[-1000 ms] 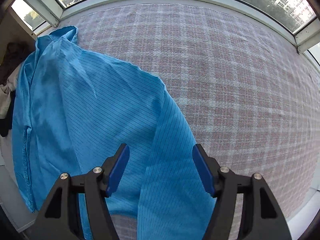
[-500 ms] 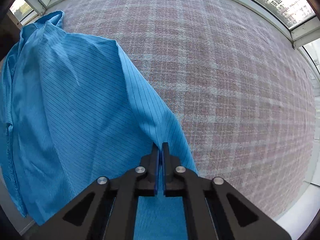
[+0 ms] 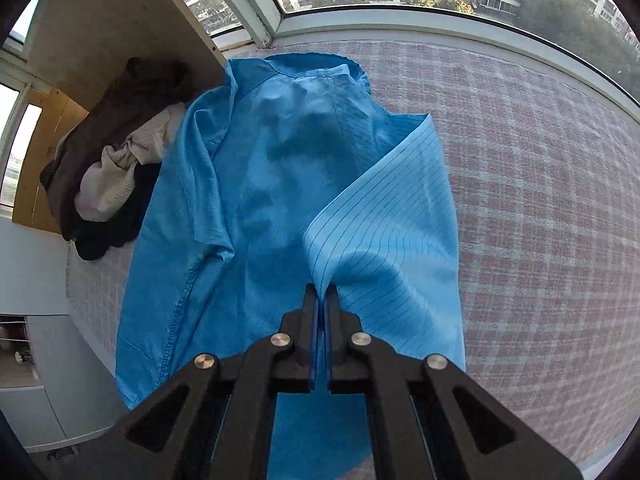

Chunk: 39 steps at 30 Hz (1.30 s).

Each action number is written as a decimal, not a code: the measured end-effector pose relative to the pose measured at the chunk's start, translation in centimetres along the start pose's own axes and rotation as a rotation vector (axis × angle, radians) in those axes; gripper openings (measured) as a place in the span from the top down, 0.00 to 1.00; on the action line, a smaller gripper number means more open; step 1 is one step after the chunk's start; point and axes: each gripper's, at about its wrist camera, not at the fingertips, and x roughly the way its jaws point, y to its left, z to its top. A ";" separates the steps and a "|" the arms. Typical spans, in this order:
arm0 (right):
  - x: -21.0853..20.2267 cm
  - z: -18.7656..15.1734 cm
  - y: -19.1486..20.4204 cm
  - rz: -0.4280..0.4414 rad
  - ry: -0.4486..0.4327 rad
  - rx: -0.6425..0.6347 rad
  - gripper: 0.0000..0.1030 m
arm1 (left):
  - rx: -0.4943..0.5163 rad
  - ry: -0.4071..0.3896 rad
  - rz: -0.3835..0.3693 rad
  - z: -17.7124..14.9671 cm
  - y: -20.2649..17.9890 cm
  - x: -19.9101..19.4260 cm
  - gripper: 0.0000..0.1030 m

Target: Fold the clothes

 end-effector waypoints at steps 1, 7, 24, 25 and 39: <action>0.9 0.3 1.4 -0.013 0.010 -0.020 0.98 | -0.027 0.001 0.011 -0.7 1.2 -0.3 1.00; 9.9 2.2 7.0 -0.117 0.104 -0.119 0.97 | -0.193 0.035 -0.023 -4.4 6.8 0.7 1.00; -2.5 -5.8 -0.8 0.004 -0.051 -0.076 0.70 | -0.180 0.151 -0.104 -6.3 8.8 2.3 1.00; -1.7 -6.5 -1.4 -0.007 -0.031 -0.058 0.70 | -0.177 0.161 -0.103 -6.4 8.8 2.3 1.00; 10.5 -7.8 -6.7 -0.446 0.113 -0.006 0.70 | -0.214 0.173 -0.217 -6.7 8.8 3.3 0.99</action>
